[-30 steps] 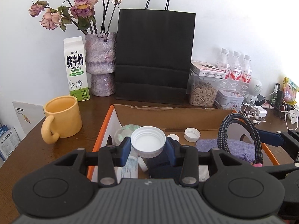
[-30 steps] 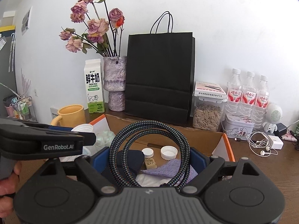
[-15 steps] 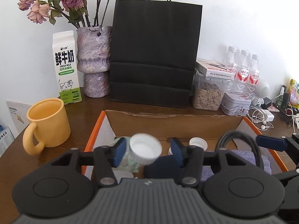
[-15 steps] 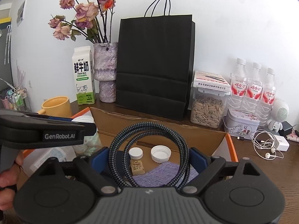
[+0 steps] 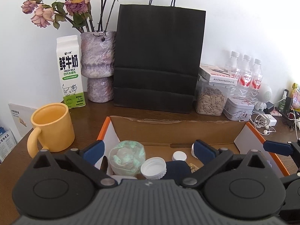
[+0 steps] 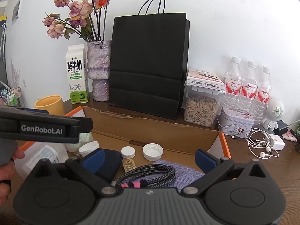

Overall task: Organize objects
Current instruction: 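Carry the large cap and braided cable into the box and open both tools, then move both tools back toward the white round charger and its cable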

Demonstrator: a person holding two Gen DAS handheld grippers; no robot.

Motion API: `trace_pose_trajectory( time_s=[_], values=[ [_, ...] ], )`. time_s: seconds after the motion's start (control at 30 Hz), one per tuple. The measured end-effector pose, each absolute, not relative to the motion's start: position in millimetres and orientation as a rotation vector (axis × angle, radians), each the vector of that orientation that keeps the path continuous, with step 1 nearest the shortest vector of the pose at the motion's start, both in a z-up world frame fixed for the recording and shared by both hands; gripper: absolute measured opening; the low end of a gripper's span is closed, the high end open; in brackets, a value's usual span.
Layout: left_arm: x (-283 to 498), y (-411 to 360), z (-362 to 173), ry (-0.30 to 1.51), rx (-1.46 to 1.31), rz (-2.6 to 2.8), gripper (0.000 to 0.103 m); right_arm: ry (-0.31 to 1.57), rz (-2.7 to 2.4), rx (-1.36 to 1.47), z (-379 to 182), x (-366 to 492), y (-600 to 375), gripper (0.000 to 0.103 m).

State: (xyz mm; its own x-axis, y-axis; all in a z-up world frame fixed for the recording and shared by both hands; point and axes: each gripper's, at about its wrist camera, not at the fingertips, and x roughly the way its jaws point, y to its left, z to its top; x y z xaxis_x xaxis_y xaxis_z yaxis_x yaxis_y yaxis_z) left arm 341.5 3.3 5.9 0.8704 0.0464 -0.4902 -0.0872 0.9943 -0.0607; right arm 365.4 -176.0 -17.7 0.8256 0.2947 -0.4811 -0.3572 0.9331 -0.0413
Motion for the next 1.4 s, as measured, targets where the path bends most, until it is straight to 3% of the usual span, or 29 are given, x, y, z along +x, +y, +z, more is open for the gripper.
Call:
trace_pose_trajectory(
  time_s=[0.93,1.4],
  values=[
    [225,-18,22,0.527,-0.058,0.093,0.103,0.468,0.336,-0.151,-1,250,-203,0.103],
    [183,-26,-3,0.611,-0.043,0.079,0.103,0.52,0.332,-0.174,-19,197,-235,0.103]
  ],
)
